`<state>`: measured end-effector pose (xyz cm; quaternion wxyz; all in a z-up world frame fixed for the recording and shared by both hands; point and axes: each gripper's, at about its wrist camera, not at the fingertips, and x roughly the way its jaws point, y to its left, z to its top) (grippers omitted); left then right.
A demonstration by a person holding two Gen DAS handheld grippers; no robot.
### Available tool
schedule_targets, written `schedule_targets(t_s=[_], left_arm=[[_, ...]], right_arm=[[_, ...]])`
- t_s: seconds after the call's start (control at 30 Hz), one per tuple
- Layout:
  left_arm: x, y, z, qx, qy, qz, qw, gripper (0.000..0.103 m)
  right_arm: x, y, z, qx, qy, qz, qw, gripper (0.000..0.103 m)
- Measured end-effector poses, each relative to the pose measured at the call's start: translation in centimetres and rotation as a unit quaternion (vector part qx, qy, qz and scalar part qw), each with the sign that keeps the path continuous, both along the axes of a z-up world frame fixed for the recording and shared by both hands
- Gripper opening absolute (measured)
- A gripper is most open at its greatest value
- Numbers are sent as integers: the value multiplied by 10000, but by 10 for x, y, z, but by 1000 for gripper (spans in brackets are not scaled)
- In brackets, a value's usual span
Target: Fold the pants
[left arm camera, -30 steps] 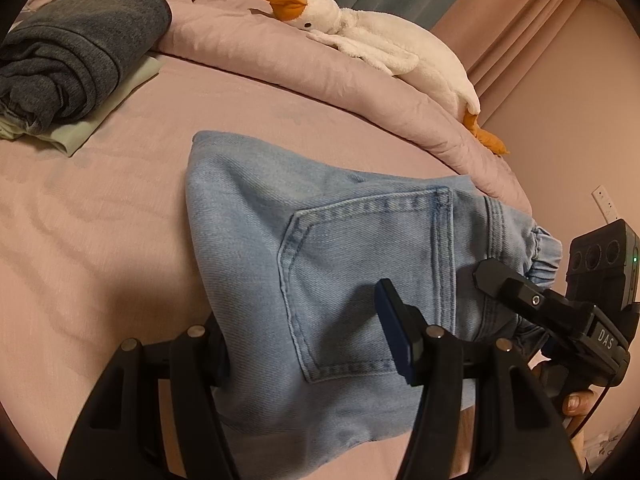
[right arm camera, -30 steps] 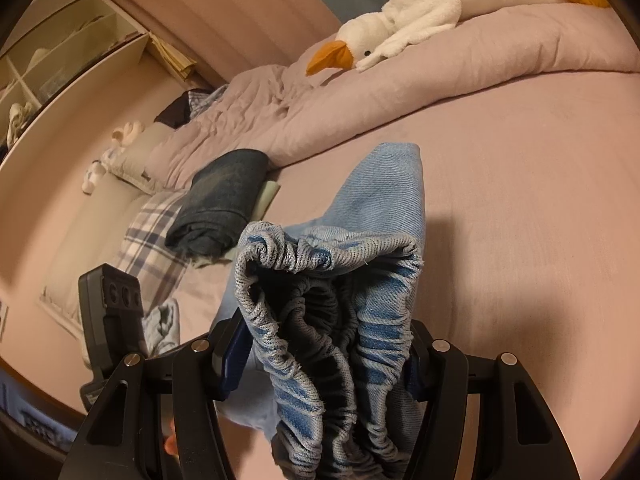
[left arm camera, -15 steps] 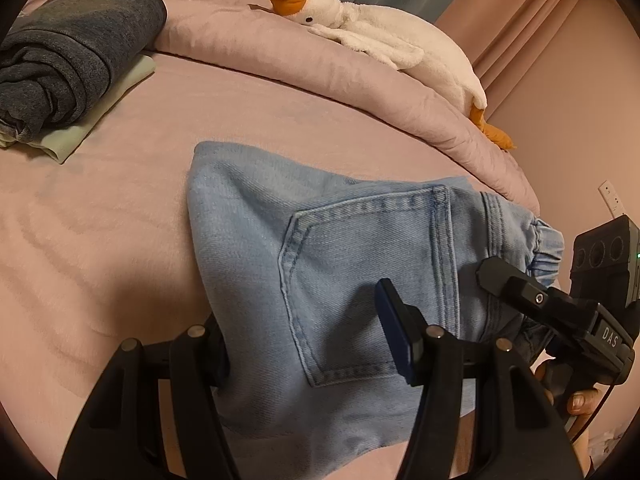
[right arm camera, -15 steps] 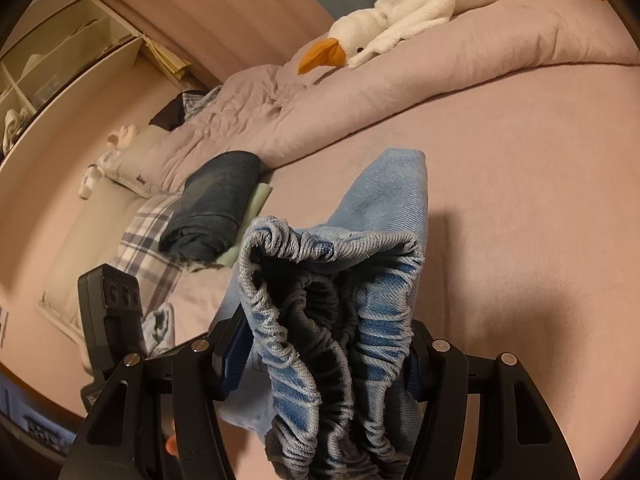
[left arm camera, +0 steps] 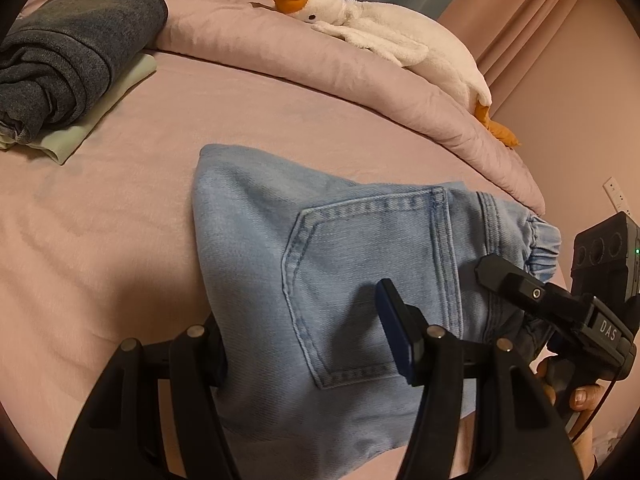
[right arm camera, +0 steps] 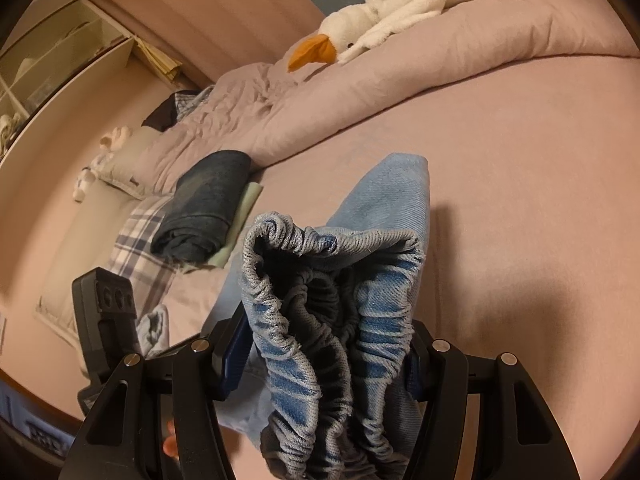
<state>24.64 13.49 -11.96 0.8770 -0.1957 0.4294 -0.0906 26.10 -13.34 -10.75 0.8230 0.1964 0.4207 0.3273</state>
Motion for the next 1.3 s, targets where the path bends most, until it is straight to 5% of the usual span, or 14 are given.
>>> schedule_targets(t_s=[0.5,0.77,1.3], left_arm=[[4,6,-19,443,272,128,9986,63],[3,2,-22,696,326,204,9968,70],[-23,7,-15,1101,332,237,9931,69]], right_arm=[[17,-9,-31,-188,557,-337,9977,64],[16,-1,-26,-690,351,-343,9964,67],[0,-8,-14,-1055,102,-316,9939,69]])
